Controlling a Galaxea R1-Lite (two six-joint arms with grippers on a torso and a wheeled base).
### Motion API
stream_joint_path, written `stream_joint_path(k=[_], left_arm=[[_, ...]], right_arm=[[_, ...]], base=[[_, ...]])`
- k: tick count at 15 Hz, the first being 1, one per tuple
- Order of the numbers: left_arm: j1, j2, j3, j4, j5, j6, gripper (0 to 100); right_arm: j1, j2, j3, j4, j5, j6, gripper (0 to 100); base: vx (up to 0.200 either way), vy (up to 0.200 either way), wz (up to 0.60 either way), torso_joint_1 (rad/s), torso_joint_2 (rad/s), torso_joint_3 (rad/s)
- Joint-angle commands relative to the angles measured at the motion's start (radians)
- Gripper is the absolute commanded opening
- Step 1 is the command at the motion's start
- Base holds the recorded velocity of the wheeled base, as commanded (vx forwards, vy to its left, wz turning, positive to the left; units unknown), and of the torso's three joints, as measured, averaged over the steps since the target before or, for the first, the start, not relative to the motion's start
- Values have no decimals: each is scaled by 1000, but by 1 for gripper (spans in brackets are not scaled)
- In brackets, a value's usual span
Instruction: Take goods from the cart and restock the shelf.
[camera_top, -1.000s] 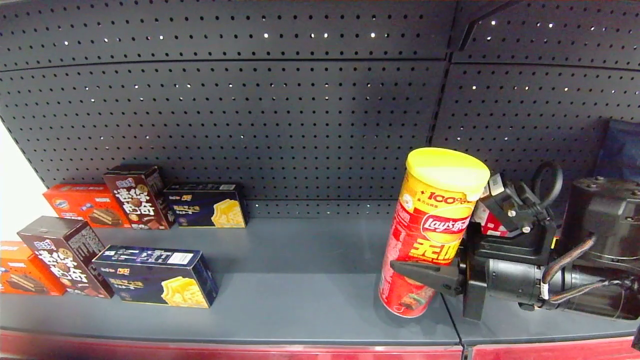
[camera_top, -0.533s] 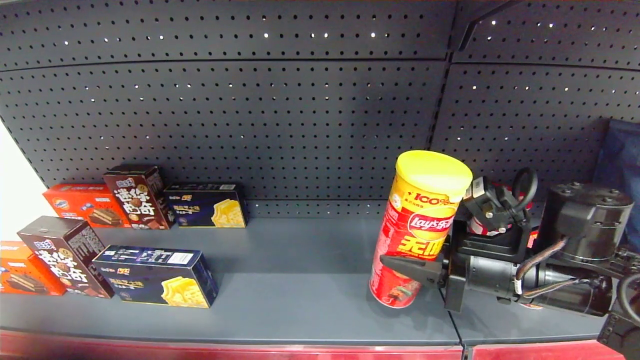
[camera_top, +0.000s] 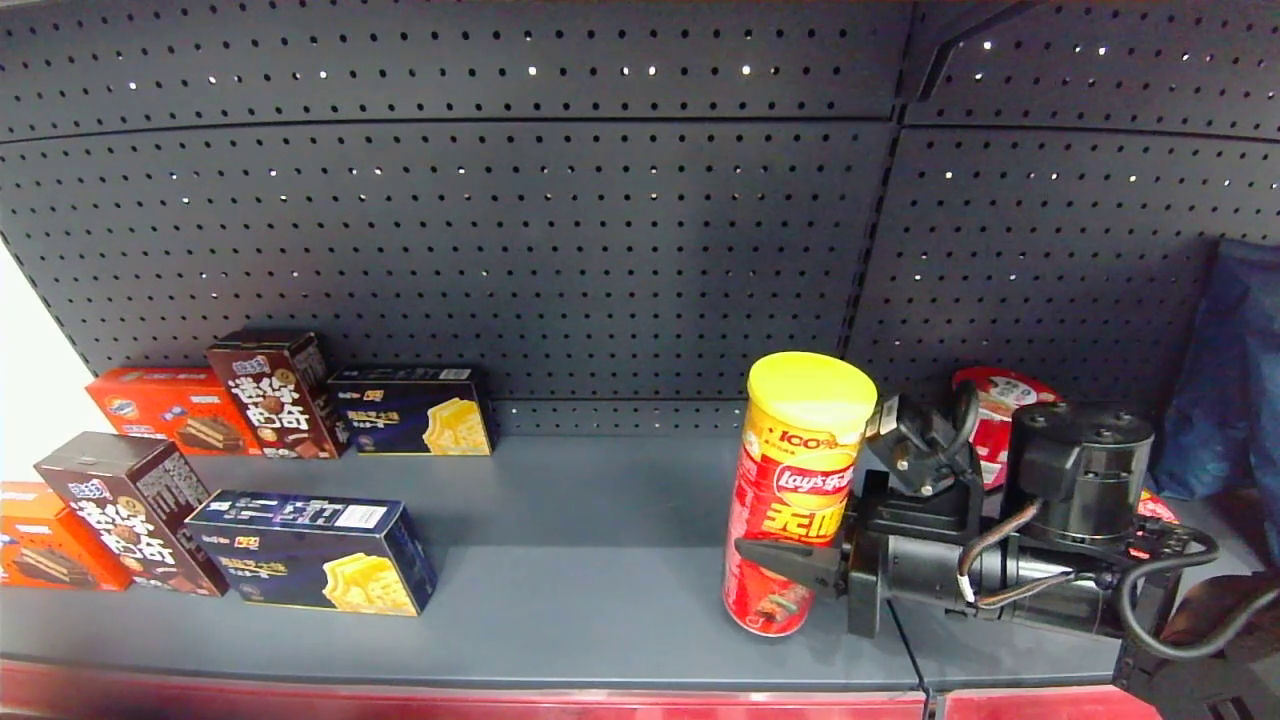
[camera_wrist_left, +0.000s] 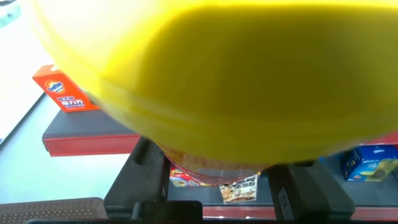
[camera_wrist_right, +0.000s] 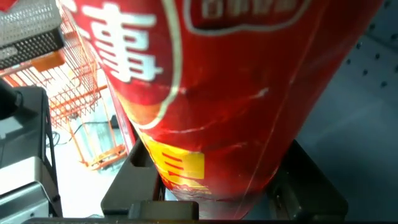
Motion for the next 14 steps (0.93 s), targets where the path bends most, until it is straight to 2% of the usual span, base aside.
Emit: stream_joint_path(k=[1, 14], left_arm=[[0, 1, 3, 1, 0, 0, 0], [0, -1, 8, 4, 6, 0, 0]], right_arm=[[0, 21, 4, 0, 1, -3, 0], [-5, 125, -9, -66, -1, 4, 0]], base=[[0, 0, 0, 0, 0, 0], [0, 0, 0, 0, 0, 0]])
